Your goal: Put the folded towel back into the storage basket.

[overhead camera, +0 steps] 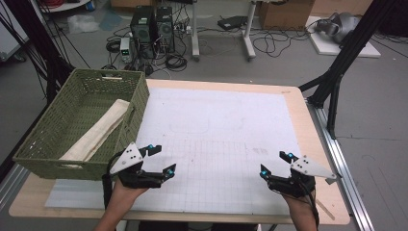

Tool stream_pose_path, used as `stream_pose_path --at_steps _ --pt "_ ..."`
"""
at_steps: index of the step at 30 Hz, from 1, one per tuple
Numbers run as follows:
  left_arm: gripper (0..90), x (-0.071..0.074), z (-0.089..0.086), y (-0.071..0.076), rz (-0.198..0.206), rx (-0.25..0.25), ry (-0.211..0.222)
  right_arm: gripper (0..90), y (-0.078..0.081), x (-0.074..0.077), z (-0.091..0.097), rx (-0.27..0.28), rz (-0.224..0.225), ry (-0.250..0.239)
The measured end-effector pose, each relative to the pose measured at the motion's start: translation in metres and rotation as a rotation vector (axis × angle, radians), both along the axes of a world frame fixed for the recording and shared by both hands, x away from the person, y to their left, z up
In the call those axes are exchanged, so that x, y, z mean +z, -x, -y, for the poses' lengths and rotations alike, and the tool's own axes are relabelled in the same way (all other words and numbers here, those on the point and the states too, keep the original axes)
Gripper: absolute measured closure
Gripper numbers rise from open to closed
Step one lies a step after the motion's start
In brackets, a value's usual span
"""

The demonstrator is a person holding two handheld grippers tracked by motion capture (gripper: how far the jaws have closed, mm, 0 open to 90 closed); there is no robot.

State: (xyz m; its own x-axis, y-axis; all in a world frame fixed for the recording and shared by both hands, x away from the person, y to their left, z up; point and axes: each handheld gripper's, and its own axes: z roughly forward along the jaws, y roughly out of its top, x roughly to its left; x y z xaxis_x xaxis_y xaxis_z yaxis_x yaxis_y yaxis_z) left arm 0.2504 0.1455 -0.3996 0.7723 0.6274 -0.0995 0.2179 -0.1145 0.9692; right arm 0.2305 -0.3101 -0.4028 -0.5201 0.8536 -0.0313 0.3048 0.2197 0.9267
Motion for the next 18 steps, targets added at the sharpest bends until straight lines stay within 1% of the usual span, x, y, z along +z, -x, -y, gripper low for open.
stream_pose_path --at_steps 1,3,4,5,10,14,18 --pt "18.0 -0.0001 -0.0003 0.0002 0.001 0.002 0.0 16.6 0.0 -0.0015 0.0001 -0.004 -0.001 0.003" --pt "18.1 -0.0008 -0.0007 0.0004 0.002 0.006 0.003 16.6 -0.0008 -0.0055 -0.0003 -0.003 -0.011 0.029" --pt "18.1 -0.0013 -0.0012 0.0004 0.002 0.01 0.0 16.6 -0.0017 -0.0071 -0.0004 -0.003 -0.013 0.034" --pt "18.1 -0.0018 -0.0013 0.0004 0.003 0.011 0.001 16.6 -0.002 -0.0082 -0.0007 -0.003 -0.026 0.031" --pt "18.2 -0.0049 -0.0003 0.0003 -0.004 0.01 -0.005 16.6 -0.0033 -0.0078 -0.0013 -0.002 -0.015 0.032" --pt "18.3 -0.0052 0.0 0.0 -0.004 0.007 -0.01 16.6 -0.003 -0.0075 -0.0012 -0.001 -0.016 0.024" --pt "18.2 -0.0061 -0.0007 -0.0002 -0.006 0.015 -0.006 16.6 -0.0034 -0.0071 0.0006 0.002 -0.014 0.019"
